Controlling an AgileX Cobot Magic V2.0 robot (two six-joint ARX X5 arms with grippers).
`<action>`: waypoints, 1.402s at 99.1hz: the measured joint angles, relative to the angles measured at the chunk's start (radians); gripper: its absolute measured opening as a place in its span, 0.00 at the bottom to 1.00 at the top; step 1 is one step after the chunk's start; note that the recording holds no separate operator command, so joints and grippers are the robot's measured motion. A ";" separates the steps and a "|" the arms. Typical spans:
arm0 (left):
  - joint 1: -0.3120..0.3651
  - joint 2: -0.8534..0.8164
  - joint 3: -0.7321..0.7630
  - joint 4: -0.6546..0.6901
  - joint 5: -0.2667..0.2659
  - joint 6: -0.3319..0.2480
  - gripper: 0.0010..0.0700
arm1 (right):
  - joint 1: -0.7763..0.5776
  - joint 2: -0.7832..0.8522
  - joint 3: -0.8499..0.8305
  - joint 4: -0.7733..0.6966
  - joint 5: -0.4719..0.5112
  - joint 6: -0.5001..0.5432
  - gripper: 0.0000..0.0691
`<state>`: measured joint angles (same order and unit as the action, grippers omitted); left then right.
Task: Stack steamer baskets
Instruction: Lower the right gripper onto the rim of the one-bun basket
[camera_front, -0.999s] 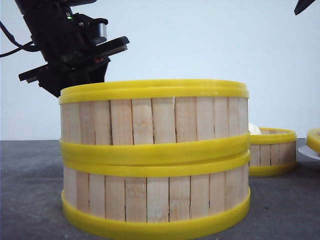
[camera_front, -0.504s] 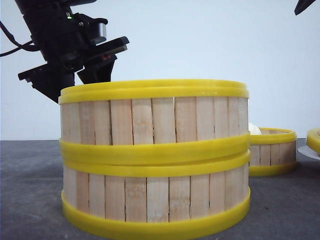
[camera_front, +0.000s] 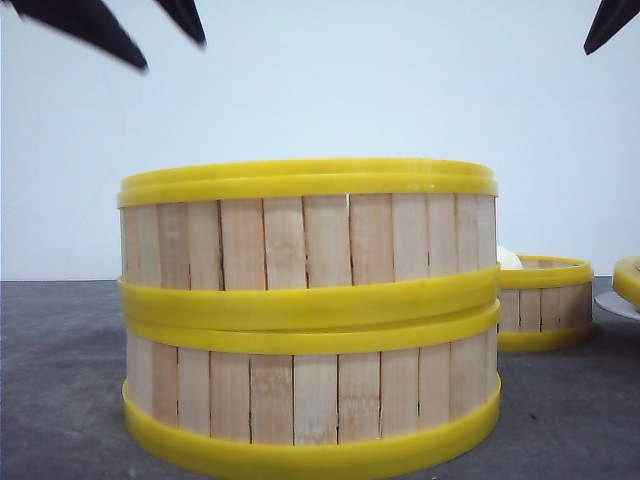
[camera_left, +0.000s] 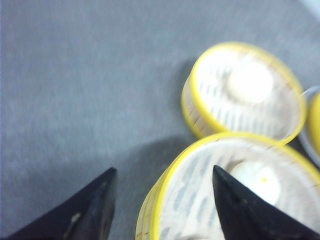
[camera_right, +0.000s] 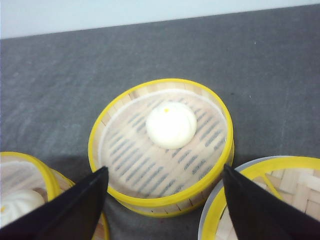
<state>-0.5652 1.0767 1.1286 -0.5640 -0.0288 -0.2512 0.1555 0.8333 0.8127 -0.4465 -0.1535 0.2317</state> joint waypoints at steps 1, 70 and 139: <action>0.000 -0.010 0.000 0.000 0.000 0.000 0.51 | 0.000 0.003 0.000 0.000 0.000 0.000 0.65; 0.000 -0.588 -0.203 -0.195 -0.173 -0.027 0.51 | -0.026 0.555 0.356 -0.089 0.043 -0.019 0.65; 0.000 -0.805 -0.231 -0.480 -0.147 -0.098 0.51 | -0.081 0.890 0.439 -0.056 0.080 -0.018 0.42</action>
<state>-0.5652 0.2714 0.8978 -1.0435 -0.1757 -0.3489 0.0742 1.7237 1.2514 -0.5022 -0.0734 0.2138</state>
